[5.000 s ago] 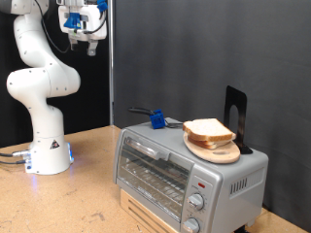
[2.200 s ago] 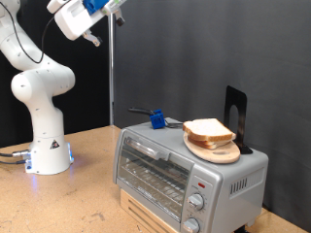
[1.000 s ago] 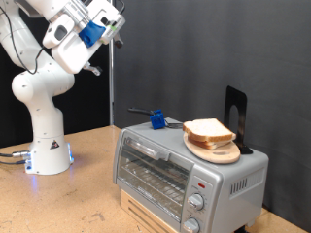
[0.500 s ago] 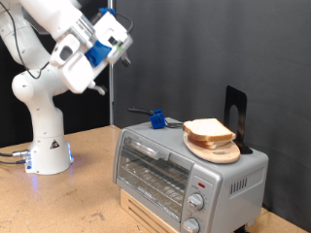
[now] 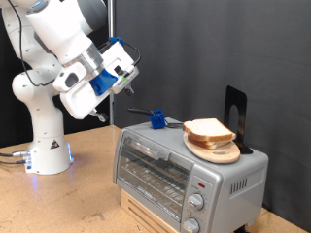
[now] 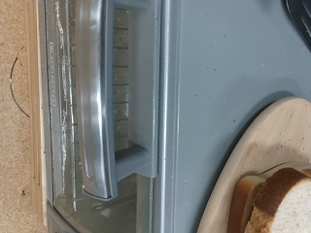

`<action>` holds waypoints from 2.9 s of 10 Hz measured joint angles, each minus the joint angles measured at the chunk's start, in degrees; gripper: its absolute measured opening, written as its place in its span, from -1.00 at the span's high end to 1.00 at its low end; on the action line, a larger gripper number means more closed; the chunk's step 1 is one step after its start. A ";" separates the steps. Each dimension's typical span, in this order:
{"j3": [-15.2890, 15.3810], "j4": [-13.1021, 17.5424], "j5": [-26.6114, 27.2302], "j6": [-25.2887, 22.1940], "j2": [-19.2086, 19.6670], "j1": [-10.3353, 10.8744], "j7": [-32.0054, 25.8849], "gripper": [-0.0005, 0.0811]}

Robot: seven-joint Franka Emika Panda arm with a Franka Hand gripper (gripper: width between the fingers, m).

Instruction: Make a piece of toast with the oven

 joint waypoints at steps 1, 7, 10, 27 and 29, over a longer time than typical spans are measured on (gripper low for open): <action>-0.11 0.00 0.12 -1.18 -0.09 0.00 -0.67 -0.98; 0.25 -4.48 3.13 9.55 5.63 1.52 -2.78 -0.98; 0.48 -5.61 7.20 12.73 8.80 3.98 -6.42 -0.98; -6.42 -5.39 19.78 15.59 19.40 2.30 -28.40 -0.98; -6.45 -5.29 19.43 13.27 15.93 1.86 -28.10 -0.98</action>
